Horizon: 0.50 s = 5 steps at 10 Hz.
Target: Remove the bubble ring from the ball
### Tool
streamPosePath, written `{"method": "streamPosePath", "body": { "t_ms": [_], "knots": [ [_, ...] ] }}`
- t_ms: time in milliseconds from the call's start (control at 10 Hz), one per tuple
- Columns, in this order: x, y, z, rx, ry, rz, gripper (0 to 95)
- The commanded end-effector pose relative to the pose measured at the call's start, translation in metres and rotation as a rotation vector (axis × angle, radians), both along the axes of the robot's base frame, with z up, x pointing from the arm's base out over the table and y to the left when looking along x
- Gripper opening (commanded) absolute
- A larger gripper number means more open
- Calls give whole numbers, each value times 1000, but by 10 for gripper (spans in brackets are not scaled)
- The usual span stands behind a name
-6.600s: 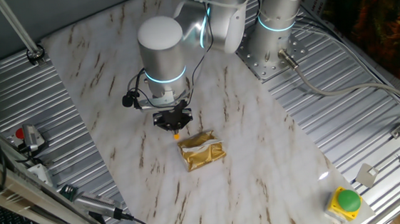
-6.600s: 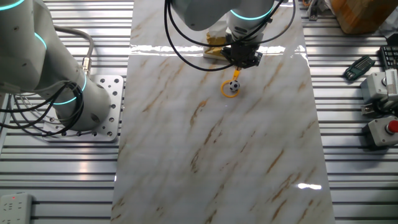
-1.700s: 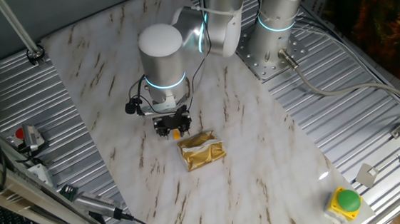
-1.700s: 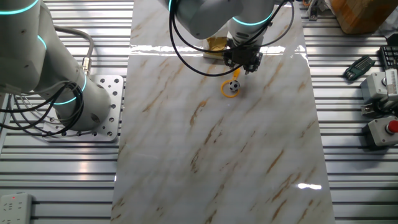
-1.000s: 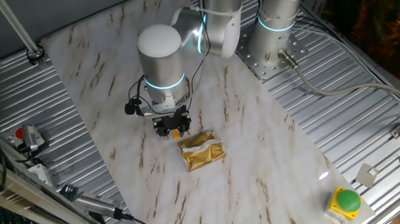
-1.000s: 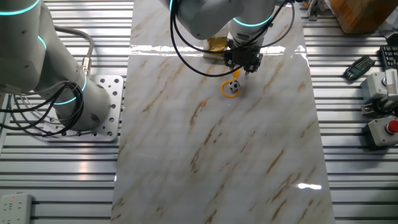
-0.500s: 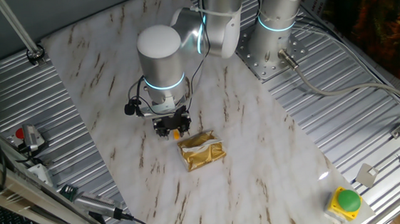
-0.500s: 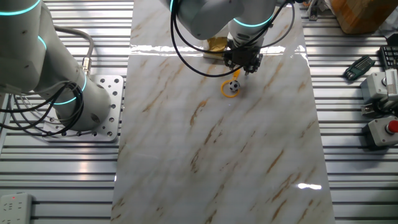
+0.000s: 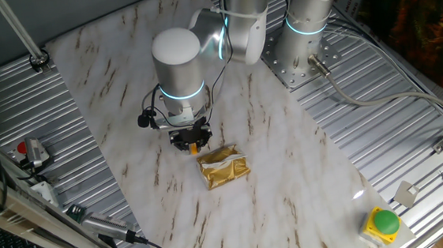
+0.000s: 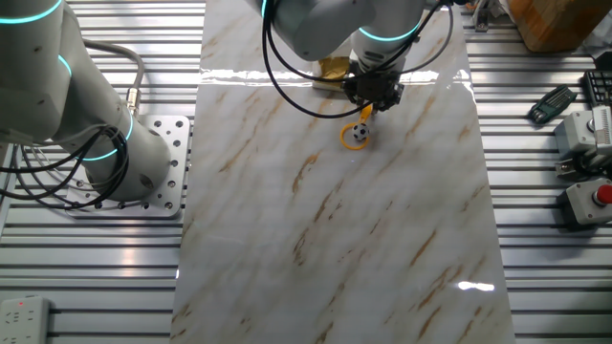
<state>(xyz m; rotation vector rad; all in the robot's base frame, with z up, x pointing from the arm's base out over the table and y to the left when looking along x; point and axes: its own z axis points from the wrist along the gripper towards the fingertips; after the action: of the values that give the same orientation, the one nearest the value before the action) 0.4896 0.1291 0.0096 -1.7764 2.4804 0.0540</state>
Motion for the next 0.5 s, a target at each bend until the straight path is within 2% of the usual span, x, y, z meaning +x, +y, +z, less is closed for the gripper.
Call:
{"method": "streamPosePath", "body": {
  "t_ms": [100,500],
  "knots": [
    [0,0,-1,0,-1,0,190],
    [0,0,-1,1,-4,-6,190]
  ]
}}
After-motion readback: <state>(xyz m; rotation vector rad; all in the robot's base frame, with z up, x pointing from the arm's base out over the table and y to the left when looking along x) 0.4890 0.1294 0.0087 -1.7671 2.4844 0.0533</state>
